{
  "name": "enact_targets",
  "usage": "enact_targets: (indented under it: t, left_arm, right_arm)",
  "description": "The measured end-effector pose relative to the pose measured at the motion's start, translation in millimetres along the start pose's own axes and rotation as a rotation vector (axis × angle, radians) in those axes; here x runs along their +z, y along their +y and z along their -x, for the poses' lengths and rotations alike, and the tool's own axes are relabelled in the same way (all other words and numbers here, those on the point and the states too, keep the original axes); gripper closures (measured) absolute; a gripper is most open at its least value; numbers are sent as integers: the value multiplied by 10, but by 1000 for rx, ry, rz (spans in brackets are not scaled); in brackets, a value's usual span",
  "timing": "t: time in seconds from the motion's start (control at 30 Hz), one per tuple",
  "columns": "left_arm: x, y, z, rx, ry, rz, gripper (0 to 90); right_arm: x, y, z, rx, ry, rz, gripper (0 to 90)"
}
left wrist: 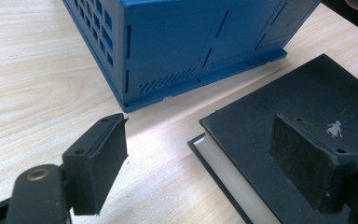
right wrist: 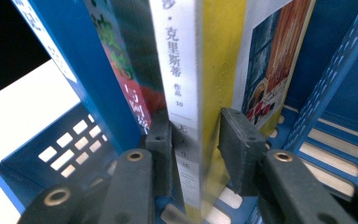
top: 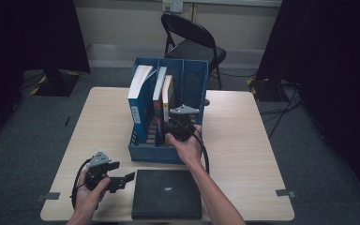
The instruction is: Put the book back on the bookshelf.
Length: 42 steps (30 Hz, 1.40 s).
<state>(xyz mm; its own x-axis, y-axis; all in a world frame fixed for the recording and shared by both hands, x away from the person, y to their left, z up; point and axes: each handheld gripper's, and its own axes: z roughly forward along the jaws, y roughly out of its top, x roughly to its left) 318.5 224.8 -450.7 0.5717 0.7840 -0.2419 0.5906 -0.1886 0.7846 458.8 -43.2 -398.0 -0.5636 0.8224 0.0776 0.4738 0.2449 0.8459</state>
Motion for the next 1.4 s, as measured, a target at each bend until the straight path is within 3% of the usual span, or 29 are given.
enact_targets:
  t: [0.13,0.27,0.37,0.6,0.8,1.0,1.2,1.4]
  left_arm:
    - [2,2,-4,1,0,-7,188]
    - [14,6,12,3,-1,-5,188]
    - [26,11,16,10,-2,-8,188]
    - [17,6,16,5,0,-3,188]
    - [-4,3,-9,4,2,2,188]
    - [10,11,-4,5,2,-1,188]
    - [13,9,9,8,-3,-6,188]
    - [19,0,3,5,-7,-20,197]
  right_arm:
    - [-58,-93,21,-9,35,-6,595]
    - [-93,-161,28,-41,32,-32,675]
    - [-71,-185,55,-42,42,-45,685]
    - [47,-69,24,-82,39,-73,703]
    - [117,30,68,-90,7,-95,711]
    - [177,105,101,-89,18,-103,711]
    - [152,89,109,-88,18,-101,685]
    - [5,78,114,-74,32,-69,619]
